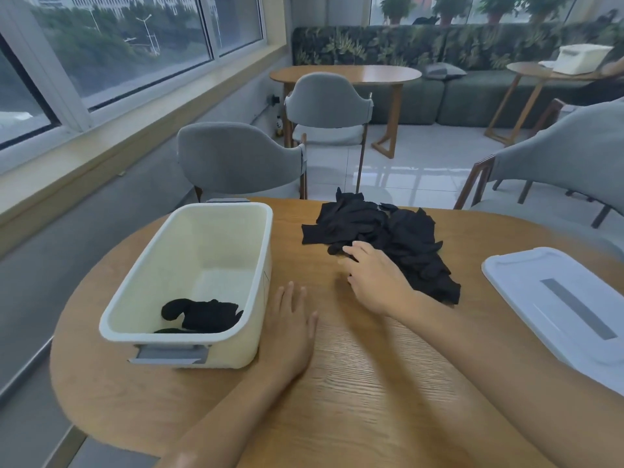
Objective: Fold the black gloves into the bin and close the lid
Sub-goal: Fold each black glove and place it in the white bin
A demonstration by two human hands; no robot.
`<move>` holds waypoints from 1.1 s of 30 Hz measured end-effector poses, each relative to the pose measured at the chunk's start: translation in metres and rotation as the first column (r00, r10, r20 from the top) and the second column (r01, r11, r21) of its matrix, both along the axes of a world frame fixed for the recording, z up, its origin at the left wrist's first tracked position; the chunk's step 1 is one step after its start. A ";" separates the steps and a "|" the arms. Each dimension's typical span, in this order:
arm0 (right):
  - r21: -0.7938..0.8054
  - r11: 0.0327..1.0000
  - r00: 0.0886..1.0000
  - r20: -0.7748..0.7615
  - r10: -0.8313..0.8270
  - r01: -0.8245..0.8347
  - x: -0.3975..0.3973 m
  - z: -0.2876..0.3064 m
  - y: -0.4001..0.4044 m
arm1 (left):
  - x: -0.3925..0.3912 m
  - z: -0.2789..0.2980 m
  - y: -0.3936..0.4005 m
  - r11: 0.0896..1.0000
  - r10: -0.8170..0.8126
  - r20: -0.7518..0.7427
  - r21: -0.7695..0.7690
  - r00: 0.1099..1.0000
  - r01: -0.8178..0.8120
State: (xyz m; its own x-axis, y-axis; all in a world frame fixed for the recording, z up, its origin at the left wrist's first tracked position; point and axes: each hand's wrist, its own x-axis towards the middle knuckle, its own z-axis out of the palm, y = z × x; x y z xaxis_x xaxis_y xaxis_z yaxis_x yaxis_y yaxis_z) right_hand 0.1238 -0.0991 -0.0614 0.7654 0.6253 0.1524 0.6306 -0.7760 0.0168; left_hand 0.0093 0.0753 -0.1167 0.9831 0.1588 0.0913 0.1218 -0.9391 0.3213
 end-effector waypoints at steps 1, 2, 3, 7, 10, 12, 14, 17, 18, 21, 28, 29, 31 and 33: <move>0.005 1.000 1.000 -0.005 0.010 -0.010 0.003 -0.001 0.008 | -0.001 -0.004 0.000 1.000 -0.001 0.013 0.003 1.000 0.001; 0.007 1.000 1.000 -0.008 0.020 -0.020 0.007 -0.002 0.017 | -0.001 -0.007 0.001 1.000 -0.003 0.029 0.006 1.000 0.002; -0.002 1.000 1.000 -0.003 0.028 -0.028 0.011 -0.003 0.026 | 0.000 -0.009 0.001 1.000 -0.002 0.045 0.008 0.999 0.001; -0.065 0.998 0.999 -0.036 0.019 -0.021 0.029 0.000 0.060 | -0.001 -0.011 0.000 1.000 0.002 0.093 0.005 0.996 -0.002; -0.092 0.996 0.988 -0.147 -0.035 0.022 0.042 0.005 0.085 | -0.001 -0.013 0.001 1.000 0.009 0.102 -0.005 0.995 -0.009; -0.150 0.988 0.986 -0.154 -0.067 0.043 0.054 0.006 0.100 | 0.000 -0.012 0.001 1.000 0.013 0.103 -0.016 0.995 -0.011; -0.255 0.967 0.997 -0.059 -0.044 0.027 0.067 0.004 0.113 | 0.001 -0.012 0.001 1.000 0.015 0.093 -0.027 0.996 -0.013; -0.476 0.880 0.984 0.152 0.095 -0.012 0.085 0.003 0.124 | 0.001 -0.011 0.001 0.999 0.016 0.071 -0.034 0.997 -0.013; -0.535 0.845 0.973 0.189 0.130 -0.009 0.090 0.002 0.127 | 0.001 -0.010 0.001 0.999 0.017 0.069 -0.037 0.997 -0.014; -0.625 0.781 0.952 0.243 0.184 0.008 0.101 0.000 0.134 | 0.000 -0.009 0.001 0.999 0.022 0.072 -0.041 0.997 -0.019; -0.641 0.762 0.933 0.321 0.159 0.090 0.110 0.000 0.135 | -0.001 -0.008 0.001 0.999 0.029 0.057 -0.034 0.998 -0.027; -0.625 0.775 0.934 0.323 0.151 0.090 0.111 0.001 0.133 | -0.001 -0.007 0.001 0.999 0.028 0.056 -0.038 0.998 -0.026; -0.568 0.820 0.939 0.313 0.141 0.066 0.110 0.005 0.128 | -0.001 -0.006 0.000 0.999 0.024 0.057 -0.041 0.998 -0.022; -0.493 0.870 0.937 0.311 0.159 0.016 0.110 0.013 0.119 | -0.001 -0.005 0.000 0.999 0.026 0.048 -0.040 0.999 -0.024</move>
